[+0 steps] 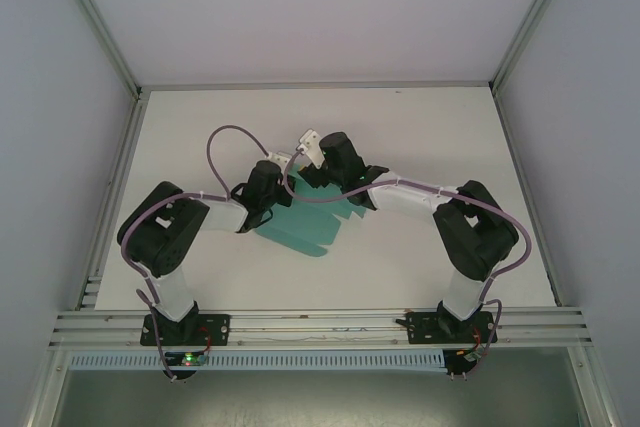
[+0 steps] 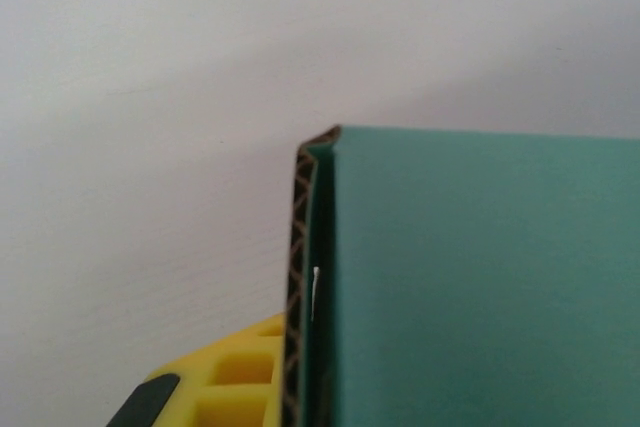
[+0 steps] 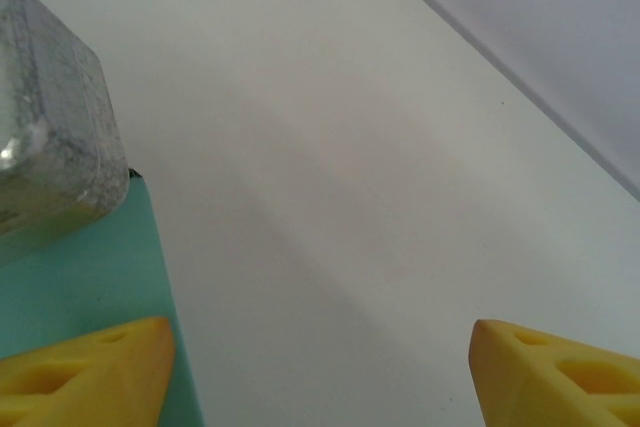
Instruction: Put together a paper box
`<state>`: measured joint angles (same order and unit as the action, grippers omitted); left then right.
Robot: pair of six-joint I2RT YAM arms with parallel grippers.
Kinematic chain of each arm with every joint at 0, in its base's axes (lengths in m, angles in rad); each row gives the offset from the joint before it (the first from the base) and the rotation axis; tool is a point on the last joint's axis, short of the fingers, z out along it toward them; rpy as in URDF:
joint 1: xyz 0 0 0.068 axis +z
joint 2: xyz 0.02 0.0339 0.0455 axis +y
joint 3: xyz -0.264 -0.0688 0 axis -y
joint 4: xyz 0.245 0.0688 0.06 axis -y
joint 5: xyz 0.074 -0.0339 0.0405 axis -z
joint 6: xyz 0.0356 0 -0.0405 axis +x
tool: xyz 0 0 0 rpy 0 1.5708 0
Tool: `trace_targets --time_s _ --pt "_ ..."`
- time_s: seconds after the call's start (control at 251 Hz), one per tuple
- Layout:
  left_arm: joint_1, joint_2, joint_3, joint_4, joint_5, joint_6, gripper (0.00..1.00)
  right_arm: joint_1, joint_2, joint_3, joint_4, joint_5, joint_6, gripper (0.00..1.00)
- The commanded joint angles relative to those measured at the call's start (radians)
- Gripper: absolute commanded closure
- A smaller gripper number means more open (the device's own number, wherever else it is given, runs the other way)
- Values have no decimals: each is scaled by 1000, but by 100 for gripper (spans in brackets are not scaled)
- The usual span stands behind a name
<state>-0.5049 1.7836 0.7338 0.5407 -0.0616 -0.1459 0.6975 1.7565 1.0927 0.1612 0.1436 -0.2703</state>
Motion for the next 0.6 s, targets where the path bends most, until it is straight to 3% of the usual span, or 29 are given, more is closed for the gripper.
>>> trace_targets --time_s 0.0,0.128,0.347,0.595 --pt "10 -16 21 -12 -95 -52 100 4 -87 -17 -144 30 8 16" --pt "12 -93 55 -148 -102 -127 100 -17 -270 -36 -199 57 79 8" --pt "23 -200 105 -328 -29 -236 100 -175 -574 -204 -271 -316 187 6" --pt "32 -284 124 -412 121 -276 100 -232 -596 -228 -332 -436 176 10"
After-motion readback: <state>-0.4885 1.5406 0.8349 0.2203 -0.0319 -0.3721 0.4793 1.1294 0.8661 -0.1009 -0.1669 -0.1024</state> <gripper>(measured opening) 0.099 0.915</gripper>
